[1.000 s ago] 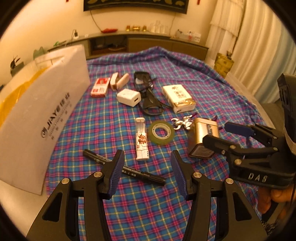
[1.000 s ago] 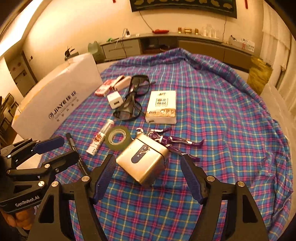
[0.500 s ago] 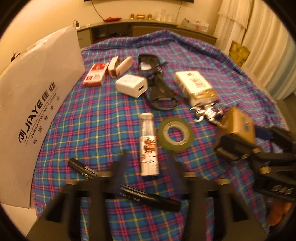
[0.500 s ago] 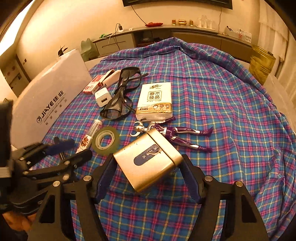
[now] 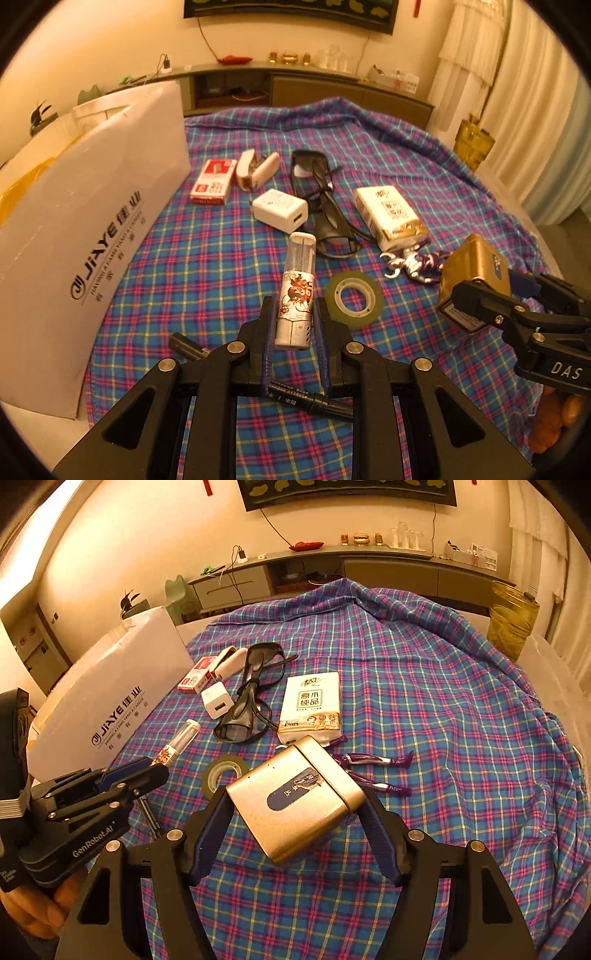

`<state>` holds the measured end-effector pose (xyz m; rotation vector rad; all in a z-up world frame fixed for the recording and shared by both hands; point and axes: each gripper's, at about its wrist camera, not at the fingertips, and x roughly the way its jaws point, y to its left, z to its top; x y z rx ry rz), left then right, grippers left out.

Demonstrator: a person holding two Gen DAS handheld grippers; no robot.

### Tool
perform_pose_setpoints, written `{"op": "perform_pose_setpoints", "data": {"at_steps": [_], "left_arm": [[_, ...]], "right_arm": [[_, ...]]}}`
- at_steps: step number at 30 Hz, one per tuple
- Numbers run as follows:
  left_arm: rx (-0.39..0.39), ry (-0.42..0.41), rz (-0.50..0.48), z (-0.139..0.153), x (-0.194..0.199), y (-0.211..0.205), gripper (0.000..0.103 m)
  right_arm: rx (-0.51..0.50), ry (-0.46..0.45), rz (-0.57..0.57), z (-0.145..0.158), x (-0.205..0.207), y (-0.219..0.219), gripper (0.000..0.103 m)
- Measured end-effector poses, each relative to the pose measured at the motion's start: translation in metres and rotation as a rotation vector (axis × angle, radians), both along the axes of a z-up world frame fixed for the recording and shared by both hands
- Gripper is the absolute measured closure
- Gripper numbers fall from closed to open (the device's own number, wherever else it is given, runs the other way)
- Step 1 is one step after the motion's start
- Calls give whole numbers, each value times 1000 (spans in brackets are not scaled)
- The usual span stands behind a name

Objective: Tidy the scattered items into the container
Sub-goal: 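Lift and carry the gold box and white tube over the white box with both tools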

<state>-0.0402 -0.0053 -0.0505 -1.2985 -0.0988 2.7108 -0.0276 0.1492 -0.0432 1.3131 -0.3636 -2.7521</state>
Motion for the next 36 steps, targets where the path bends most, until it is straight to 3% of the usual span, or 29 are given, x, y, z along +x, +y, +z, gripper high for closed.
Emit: {"op": "perform_pose_setpoints", "data": {"at_steps": [16, 36], "left_arm": [[85, 89, 41, 43, 20, -39, 83], [229, 177, 123, 84, 35, -107, 83]], "right_arm": [[37, 89, 76, 37, 5, -42, 33], [80, 120, 160, 74, -10, -109, 33]]}}
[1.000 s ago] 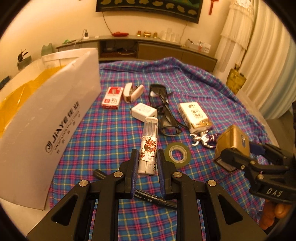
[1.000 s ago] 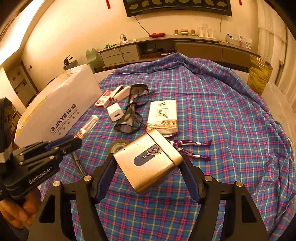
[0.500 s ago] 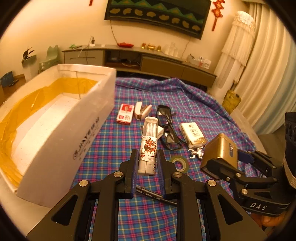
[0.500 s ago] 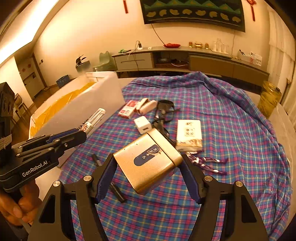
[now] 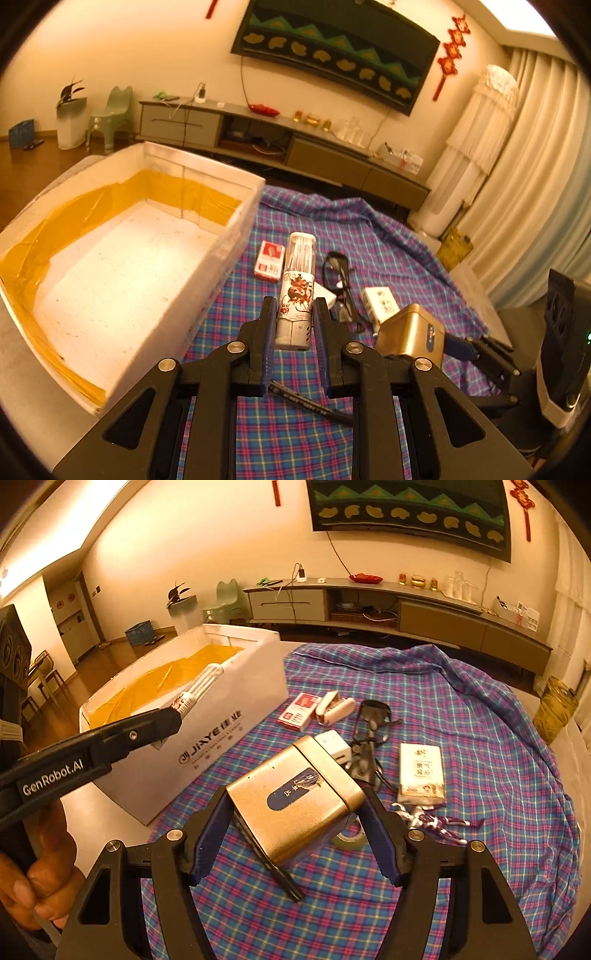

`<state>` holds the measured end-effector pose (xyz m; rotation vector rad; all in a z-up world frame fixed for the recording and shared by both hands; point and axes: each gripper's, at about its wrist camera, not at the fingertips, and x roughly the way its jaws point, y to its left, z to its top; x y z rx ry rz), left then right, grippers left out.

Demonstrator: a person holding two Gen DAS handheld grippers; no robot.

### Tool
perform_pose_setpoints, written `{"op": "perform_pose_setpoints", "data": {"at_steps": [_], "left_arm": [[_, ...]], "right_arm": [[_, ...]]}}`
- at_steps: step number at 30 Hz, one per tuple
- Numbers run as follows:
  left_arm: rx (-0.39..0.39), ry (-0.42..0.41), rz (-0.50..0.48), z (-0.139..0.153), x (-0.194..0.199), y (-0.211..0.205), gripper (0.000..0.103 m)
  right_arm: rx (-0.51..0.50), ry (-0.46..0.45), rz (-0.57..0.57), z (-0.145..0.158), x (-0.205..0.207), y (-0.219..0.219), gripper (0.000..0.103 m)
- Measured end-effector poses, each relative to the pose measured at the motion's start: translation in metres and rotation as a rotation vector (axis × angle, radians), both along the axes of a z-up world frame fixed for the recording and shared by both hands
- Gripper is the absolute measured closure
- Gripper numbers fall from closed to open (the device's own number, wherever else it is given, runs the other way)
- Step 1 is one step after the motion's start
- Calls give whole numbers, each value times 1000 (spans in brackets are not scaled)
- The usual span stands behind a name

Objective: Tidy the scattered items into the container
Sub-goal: 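Lift and carry the gold box and white tube over the white box with both tools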

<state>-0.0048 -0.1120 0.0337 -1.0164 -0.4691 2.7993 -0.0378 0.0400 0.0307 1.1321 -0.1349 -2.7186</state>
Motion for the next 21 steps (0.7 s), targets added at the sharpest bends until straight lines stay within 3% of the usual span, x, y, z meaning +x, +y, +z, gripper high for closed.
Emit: {"op": "perform_pose_setpoints", "data": {"at_steps": [21], "left_arm": [[130, 56, 82, 28, 4, -64, 83]], "right_arm": [[71, 49, 91, 46, -35, -68, 33]]}}
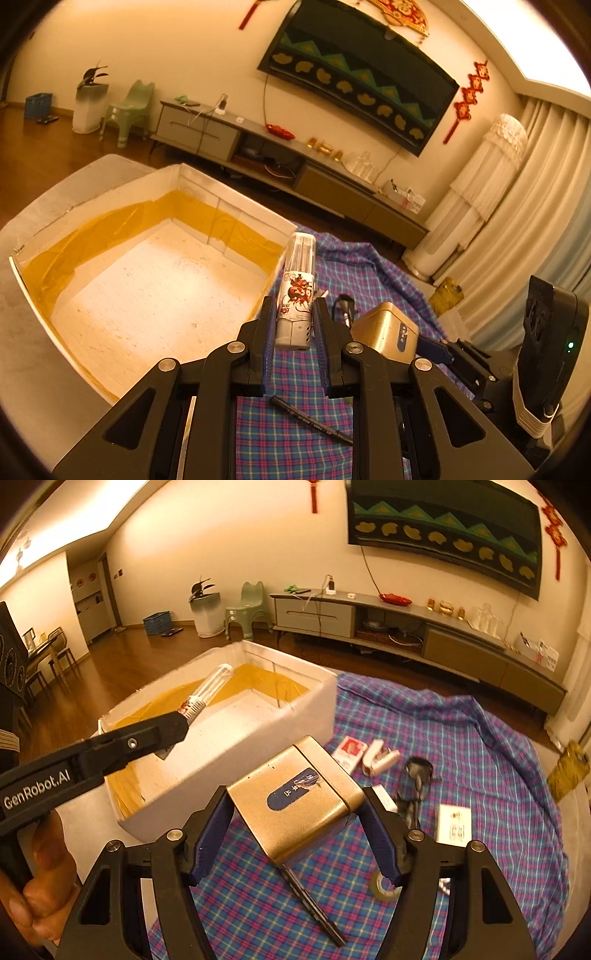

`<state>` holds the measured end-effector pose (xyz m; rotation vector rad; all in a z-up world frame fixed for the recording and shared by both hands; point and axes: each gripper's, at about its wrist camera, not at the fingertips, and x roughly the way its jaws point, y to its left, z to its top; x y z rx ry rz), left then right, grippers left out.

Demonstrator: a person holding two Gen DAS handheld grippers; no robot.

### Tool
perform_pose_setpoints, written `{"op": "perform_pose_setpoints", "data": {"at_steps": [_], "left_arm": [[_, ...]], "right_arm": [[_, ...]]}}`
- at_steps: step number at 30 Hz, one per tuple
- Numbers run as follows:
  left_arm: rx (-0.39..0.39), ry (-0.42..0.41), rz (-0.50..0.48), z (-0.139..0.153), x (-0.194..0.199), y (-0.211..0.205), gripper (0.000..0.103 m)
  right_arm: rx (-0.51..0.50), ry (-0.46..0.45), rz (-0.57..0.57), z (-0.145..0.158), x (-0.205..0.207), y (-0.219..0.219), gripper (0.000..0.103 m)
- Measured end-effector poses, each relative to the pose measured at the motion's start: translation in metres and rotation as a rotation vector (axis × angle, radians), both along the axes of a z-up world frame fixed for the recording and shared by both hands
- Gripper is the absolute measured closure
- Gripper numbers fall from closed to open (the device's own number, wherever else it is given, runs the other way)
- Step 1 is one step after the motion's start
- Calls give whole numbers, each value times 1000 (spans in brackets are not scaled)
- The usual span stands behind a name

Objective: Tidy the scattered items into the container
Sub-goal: 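Lift and carry the gold box and white tube over the white box with both tools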

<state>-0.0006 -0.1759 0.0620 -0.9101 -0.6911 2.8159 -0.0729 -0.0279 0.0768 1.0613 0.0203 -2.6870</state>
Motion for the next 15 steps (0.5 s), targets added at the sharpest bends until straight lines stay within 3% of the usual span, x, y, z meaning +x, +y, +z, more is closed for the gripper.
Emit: {"op": "perform_pose_setpoints", "data": {"at_steps": [15], "left_arm": [[121, -18, 120, 1, -1, -61, 83]], "right_arm": [[55, -15, 95, 22, -41, -58, 33]]}}
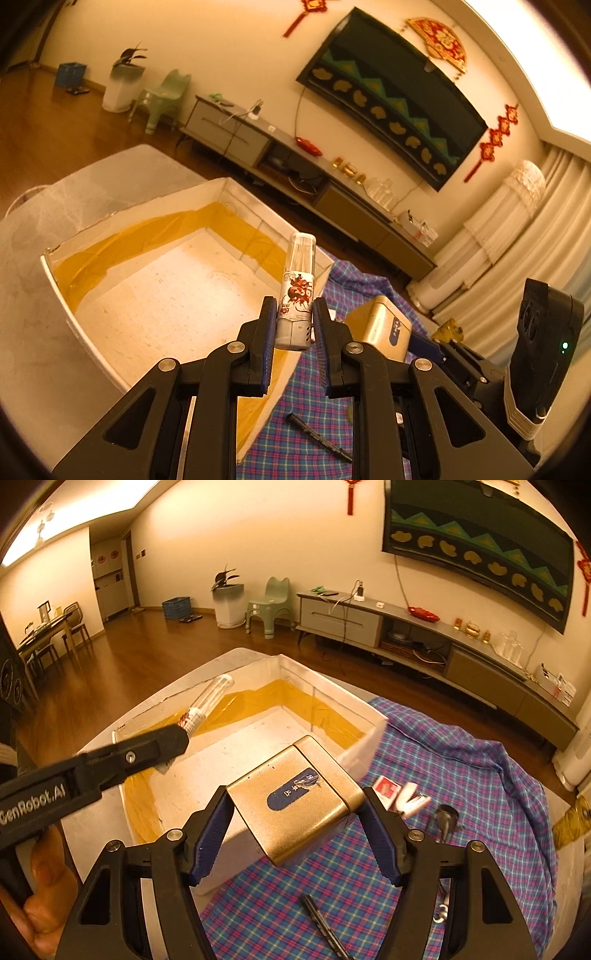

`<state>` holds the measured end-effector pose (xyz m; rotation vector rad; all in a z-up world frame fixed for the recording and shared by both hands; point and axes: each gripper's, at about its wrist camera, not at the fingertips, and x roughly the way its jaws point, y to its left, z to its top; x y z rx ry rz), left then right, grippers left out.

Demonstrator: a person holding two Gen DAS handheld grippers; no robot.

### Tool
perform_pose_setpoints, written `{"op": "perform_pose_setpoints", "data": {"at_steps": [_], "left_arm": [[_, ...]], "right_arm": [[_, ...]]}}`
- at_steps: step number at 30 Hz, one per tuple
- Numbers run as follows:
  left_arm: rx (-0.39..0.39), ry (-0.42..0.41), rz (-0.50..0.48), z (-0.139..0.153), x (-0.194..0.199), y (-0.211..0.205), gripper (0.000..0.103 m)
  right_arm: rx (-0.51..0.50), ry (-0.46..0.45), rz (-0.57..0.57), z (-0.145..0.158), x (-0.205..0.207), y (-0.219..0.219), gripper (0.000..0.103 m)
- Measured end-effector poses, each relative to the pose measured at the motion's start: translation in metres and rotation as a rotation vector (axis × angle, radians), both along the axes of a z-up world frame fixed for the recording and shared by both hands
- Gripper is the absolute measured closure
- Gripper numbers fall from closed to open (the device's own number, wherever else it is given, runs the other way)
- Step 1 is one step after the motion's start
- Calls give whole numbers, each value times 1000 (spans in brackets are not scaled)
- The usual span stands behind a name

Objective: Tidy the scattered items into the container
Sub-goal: 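Lift and carry the gold box and white tube over the white box with both tools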

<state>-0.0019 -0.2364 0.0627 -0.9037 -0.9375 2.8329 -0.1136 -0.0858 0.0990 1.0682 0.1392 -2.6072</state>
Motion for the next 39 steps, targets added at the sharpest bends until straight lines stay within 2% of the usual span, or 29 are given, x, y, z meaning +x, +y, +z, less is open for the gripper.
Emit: {"op": "perform_pose_setpoints", "data": {"at_steps": [8, 13, 23, 28, 39], "left_arm": [[87, -51, 75, -9, -7, -29, 83], [137, -112, 102, -16, -23, -48, 83], [237, -255, 144, -45, -58, -67, 83], [305, -340, 181, -64, -72, -72, 83], [353, -460, 252, -88, -85, -83, 83]], "right_arm": [[-32, -52, 40, 5, -37, -24, 33], [-42, -89, 58, 1, -60, -33, 33], [13, -158, 89, -16, -102, -43, 33], [83, -219, 133, -29, -118, -54, 33], [270, -347, 264, -63, -145, -81, 33]]}}
